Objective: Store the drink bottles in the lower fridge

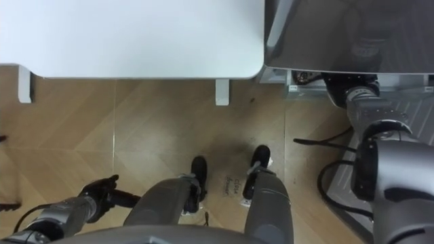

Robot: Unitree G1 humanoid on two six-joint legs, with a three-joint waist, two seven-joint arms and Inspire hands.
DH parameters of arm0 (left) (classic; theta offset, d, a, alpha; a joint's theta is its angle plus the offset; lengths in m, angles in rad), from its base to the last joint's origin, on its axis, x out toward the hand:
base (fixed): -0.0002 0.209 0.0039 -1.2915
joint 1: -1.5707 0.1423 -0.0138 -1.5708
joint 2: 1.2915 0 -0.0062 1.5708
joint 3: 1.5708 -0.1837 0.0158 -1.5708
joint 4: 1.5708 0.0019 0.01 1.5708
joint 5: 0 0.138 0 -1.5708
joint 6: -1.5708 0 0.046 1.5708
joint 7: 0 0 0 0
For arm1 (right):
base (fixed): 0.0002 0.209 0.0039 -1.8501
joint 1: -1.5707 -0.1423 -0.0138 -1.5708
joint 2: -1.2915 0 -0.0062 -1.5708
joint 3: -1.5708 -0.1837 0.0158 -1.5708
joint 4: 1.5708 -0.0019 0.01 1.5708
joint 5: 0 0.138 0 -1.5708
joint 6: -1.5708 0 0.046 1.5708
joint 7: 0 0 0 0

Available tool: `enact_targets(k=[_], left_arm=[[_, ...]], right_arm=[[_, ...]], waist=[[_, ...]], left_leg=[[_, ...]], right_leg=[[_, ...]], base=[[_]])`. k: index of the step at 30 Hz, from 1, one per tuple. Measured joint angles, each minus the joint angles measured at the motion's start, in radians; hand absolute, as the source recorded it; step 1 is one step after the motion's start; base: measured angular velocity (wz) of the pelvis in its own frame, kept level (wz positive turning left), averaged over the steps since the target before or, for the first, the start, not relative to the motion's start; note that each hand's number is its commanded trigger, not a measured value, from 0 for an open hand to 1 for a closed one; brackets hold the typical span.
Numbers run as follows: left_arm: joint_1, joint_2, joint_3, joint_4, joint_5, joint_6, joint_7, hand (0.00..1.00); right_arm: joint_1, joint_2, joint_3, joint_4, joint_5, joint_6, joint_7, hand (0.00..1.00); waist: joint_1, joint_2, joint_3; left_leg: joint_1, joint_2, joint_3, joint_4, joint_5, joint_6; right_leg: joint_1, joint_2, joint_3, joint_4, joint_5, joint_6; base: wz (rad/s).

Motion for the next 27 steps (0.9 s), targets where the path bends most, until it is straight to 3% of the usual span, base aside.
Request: enact_targets(k=[9,14,20,25,27], left_arm=[[0.010,0.000,-0.001,-0.004,-0.010,-0.003,-0.005,0.00],[0.010,0.000,-0.001,-0.004,-0.008,-0.003,-0.005,0.00],[0.017,0.000,-0.001,-0.008,-0.010,-0.005,-0.006,0.00],[0.034,0.000,0.001,-0.009,-0.008,-0.016,-0.005,0.00],[0.044,0.000,0.006,-0.009,-0.007,-0.017,-0.005,0.00]], right_arm=[[0.037,0.000,0.016,0.030,0.000,0.001,0.013,0.00],[0.065,0.000,0.019,0.030,-0.024,0.000,0.022,0.00],[0.109,0.001,0.034,0.033,-0.062,0.001,0.038,0.00],[0.165,0.001,0.045,0.019,-0.062,-0.004,0.111,0.00],[0.179,0.003,0.043,0.017,-0.065,-0.012,0.130,0.00]], waist=[[0.011,0.008,-0.0040],[0.013,0.024,-0.0139],[0.014,0.029,-0.0168],[0.001,0.028,-0.0209],[-0.012,0.030,-0.0279]], left_leg=[[0.040,0.003,-0.001,0.000,0.000,0.000],[0.061,0.004,-0.002,0.000,0.000,0.000],[0.100,0.004,-0.002,0.000,0.000,0.000],[0.122,0.007,0.001,-0.008,-0.002,0.001],[0.125,0.011,0.002,-0.011,-0.002,0.001]], right_leg=[[0.054,0.002,-0.014,-0.020,0.004,0.001],[0.082,0.002,-0.016,-0.029,0.007,0.004],[0.126,0.005,-0.015,-0.036,0.009,0.005],[0.158,0.015,-0.006,-0.063,0.026,0.008],[0.175,0.024,-0.003,-0.088,0.038,0.009]], base=[[0.02],[0.00],[0.00],[-0.03],[-0.07]])
